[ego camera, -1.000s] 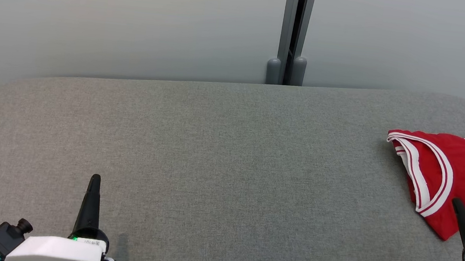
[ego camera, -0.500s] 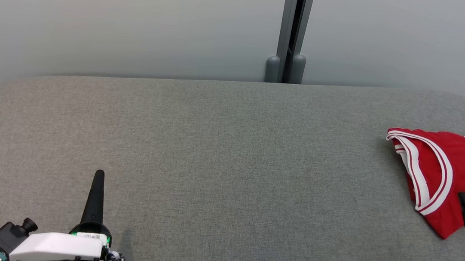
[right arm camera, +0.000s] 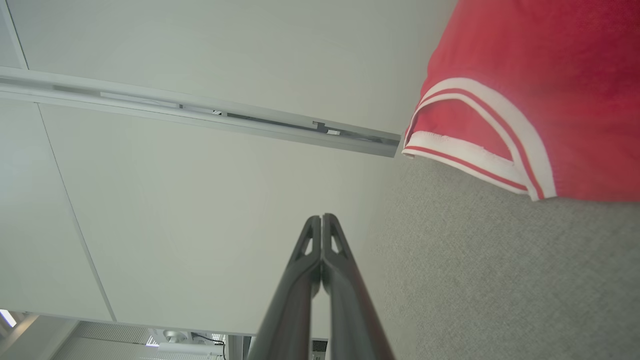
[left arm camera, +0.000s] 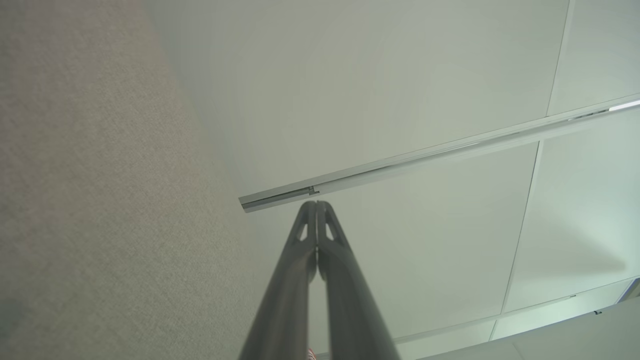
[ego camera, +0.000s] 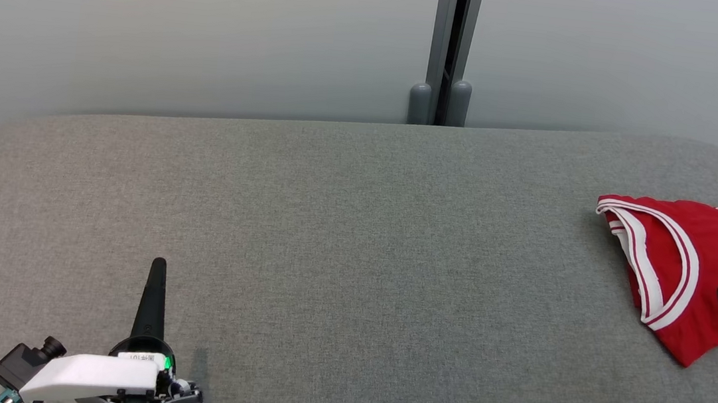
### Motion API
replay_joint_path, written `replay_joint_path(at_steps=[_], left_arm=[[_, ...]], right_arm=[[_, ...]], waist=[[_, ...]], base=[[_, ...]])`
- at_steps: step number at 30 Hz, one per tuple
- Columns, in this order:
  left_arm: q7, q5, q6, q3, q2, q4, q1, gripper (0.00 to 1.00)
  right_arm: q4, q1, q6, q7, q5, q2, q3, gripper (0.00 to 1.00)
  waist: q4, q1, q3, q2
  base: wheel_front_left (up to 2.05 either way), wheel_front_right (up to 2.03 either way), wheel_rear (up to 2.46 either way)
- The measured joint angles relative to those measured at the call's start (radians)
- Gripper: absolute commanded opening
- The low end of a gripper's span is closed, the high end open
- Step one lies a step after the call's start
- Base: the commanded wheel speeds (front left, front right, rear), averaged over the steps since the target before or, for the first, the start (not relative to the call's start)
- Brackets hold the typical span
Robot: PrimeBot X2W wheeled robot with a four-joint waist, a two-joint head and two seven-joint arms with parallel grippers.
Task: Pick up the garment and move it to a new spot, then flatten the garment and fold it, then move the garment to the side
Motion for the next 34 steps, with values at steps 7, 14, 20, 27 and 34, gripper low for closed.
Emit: replay_joint_path(at_steps=[7,14,20,27,34], left_arm=[[-0.004,-0.044,-0.008,-0.003,-0.008,0.005,-0.008,0.0],[-0.008,-0.086,-0.015,-0.007,-0.018,0.009,-0.016,0.0],[-0.01,-0.122,-0.018,-0.01,-0.024,0.012,-0.023,0.0],[-0.014,-0.153,-0.026,-0.014,-0.03,0.015,-0.029,0.0],[-0.014,-0.153,-0.026,-0.014,-0.03,0.015,-0.029,0.0]], right_arm=[[0.017,-0.015,0.0,0.018,0.049,-0.004,-0.014,0.0],[0.031,-0.029,0.0,0.037,0.094,-0.006,-0.026,0.0],[0.045,-0.04,0.0,0.052,0.134,-0.008,-0.037,0.0],[0.056,-0.053,0.0,0.062,0.17,-0.011,-0.046,0.0],[0.057,-0.053,0.0,0.062,0.172,-0.011,-0.046,0.0]], waist=[[-0.002,0.0,0.003,0.0],[-0.003,0.0,0.006,0.0],[-0.004,0.0,0.009,0.0],[-0.006,0.0,0.011,0.0],[-0.006,0.0,0.011,0.0]], base=[[0.0,0.0,0.0],[0.0,0.0,0.0],[0.0,0.0,0.0],[0.0,0.0,0.0],[0.0,0.0,0.0]])
